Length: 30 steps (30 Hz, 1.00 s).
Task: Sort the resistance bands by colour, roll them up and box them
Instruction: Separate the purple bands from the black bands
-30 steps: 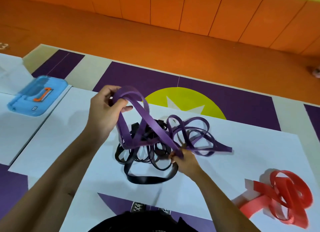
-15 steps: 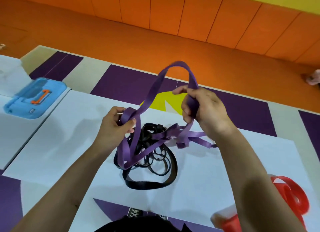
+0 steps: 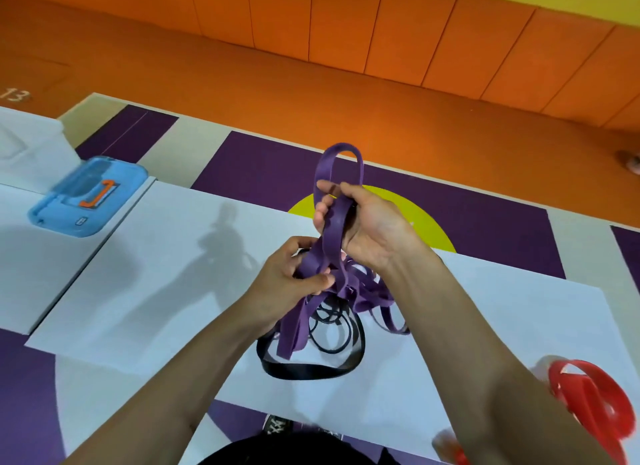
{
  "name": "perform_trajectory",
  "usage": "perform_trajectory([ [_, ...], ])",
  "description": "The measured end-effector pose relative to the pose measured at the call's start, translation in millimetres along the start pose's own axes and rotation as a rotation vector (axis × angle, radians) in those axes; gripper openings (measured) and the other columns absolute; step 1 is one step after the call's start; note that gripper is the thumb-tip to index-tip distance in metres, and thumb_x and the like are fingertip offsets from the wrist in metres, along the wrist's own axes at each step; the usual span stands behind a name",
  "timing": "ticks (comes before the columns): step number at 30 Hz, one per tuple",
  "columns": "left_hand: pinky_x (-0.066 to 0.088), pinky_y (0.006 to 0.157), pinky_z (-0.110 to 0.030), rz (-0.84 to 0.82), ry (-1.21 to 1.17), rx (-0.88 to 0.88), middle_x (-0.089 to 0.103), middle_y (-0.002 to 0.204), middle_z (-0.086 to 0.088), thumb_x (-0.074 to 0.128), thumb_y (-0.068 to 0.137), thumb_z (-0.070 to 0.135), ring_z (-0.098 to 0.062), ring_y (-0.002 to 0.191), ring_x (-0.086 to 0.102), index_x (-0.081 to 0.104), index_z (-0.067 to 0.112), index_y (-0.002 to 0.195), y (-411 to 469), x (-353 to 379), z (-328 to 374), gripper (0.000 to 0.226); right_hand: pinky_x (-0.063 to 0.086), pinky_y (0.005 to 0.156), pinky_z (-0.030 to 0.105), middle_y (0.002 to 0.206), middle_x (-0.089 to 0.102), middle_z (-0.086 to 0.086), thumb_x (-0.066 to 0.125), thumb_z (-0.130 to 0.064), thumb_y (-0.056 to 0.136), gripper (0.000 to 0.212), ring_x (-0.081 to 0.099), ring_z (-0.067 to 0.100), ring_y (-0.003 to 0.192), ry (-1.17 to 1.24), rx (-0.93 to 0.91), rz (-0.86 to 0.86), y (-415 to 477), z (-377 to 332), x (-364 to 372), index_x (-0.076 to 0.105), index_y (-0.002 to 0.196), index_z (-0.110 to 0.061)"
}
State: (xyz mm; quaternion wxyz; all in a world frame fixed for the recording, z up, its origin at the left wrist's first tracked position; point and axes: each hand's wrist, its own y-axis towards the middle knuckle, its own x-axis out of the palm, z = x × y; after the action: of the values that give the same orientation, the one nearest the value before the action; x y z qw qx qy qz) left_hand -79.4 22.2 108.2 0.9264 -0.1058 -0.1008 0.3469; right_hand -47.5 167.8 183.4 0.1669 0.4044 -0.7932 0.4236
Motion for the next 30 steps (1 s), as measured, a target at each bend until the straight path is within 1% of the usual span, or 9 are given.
perform_trajectory([
  [4, 0.061, 0.083, -0.037, 0.118, 0.129, -0.006, 0.078, 0.095, -0.010, 0.087, 0.077, 0.012, -0.030, 0.087, 0.075, 0.058, 0.013, 0.110, 1.1, 2.9, -9.2, 0.044, 0.059, 0.064, 0.032, 0.074, 0.057, 0.010, 0.045, -0.020, 0.107, 0.031, 0.061, 0.023, 0.067, -0.115, -0.026, 0.046, 7.7, -2.3, -15.9, 0.066, 0.108, 0.002],
  [9, 0.060, 0.074, -0.027, 0.289, 0.023, 0.023, 0.077, 0.078, -0.004, 0.080, 0.083, 0.004, -0.018, 0.072, 0.073, 0.058, 0.011, 0.106, 1.1, -9.4, 2.7, 0.033, 0.057, 0.087, 0.040, 0.093, 0.073, 0.010, 0.061, -0.048, 0.097, 0.046, 0.071, 0.024, 0.089, -0.578, -0.001, 0.201, 20.5, -5.4, -55.8, 0.067, 0.111, -0.004],
  [14, 0.059, 0.066, -0.029, 0.356, -0.010, 0.112, 0.074, 0.079, -0.012, 0.071, 0.090, 0.003, -0.027, 0.066, 0.072, 0.053, 0.007, 0.115, -4.3, -29.4, 46.0, 0.031, 0.051, 0.092, 0.025, 0.123, 0.068, 0.009, 0.058, -0.013, 0.099, 0.032, 0.065, 0.020, 0.112, -0.970, -0.069, 0.001, 29.9, 38.5, -84.0, 0.062, 0.130, -0.015],
  [16, 0.060, 0.064, -0.030, 0.376, 0.020, 0.163, 0.067, 0.072, -0.012, 0.070, 0.092, 0.005, -0.028, 0.060, 0.065, 0.051, 0.005, 0.117, -7.2, -34.5, 64.7, 0.031, 0.049, 0.099, 0.021, 0.137, 0.060, 0.001, 0.065, -0.025, 0.092, 0.047, 0.059, 0.015, 0.122, -1.299, -0.096, -0.094, 38.8, 62.0, -99.0, 0.055, 0.138, -0.027],
  [18, 0.060, 0.060, -0.031, 0.402, 0.118, 0.214, 0.061, 0.061, -0.009, 0.068, 0.094, 0.007, -0.025, 0.054, 0.059, 0.050, 0.004, 0.119, -9.9, -41.6, 80.5, 0.032, 0.048, 0.105, 0.041, 0.142, 0.055, -0.001, 0.065, -0.050, 0.082, 0.062, 0.056, 0.024, 0.128, -1.653, -0.046, -0.121, 48.7, 81.8, -113.1, 0.046, 0.141, -0.041],
  [20, 0.056, 0.052, -0.028, 0.448, 0.256, 0.258, 0.060, 0.059, -0.005, 0.068, 0.094, 0.010, -0.020, 0.048, 0.058, 0.051, 0.009, 0.116, -12.1, -50.7, 93.5, 0.028, 0.045, 0.105, 0.048, 0.139, 0.057, 0.005, 0.063, -0.046, 0.087, 0.061, 0.055, 0.034, 0.126, -1.907, 0.016, -0.071, 52.8, 93.6, -124.4, 0.042, 0.144, -0.037],
  [22, 0.053, 0.046, -0.025, 0.487, 0.387, 0.300, 0.060, 0.062, -0.003, 0.069, 0.094, 0.011, -0.014, 0.044, 0.056, 0.051, 0.014, 0.112, -14.6, -61.1, 103.3, 0.025, 0.045, 0.104, 0.049, 0.132, 0.061, 0.007, 0.060, -0.039, 0.095, 0.051, 0.057, 0.037, 0.124, -1.947, 0.031, 0.010, 52.0, 100.5, -132.8, 0.044, 0.142, -0.029],
  [26, 0.049, 0.043, -0.018, 0.582, 0.624, 0.362, 0.059, 0.079, -0.001, 0.072, 0.091, 0.009, -0.014, 0.047, 0.055, 0.050, 0.014, 0.114, -19.7, -82.9, 110.0, 0.033, 0.049, 0.099, 0.046, 0.122, 0.061, 0.006, 0.055, -0.044, 0.097, 0.024, 0.059, 0.034, 0.118, -1.918, -0.052, 0.093, 61.5, 103.6, -141.1, 0.063, 0.115, -0.030],
  [30, 0.061, 0.059, -0.031, 0.676, 0.819, 0.301, 0.060, 0.095, 0.000, 0.075, 0.087, 0.012, -0.021, 0.072, 0.064, 0.051, 0.015, 0.119, -27.5, -104.8, 110.8, 0.041, 0.053, 0.086, 0.043, 0.103, 0.066, 0.010, 0.056, -0.027, 0.095, 0.013, 0.064, 0.035, 0.101, -1.784, -0.117, 0.083, 68.2, 88.9, -135.9, 0.062, 0.101, -0.017],
])
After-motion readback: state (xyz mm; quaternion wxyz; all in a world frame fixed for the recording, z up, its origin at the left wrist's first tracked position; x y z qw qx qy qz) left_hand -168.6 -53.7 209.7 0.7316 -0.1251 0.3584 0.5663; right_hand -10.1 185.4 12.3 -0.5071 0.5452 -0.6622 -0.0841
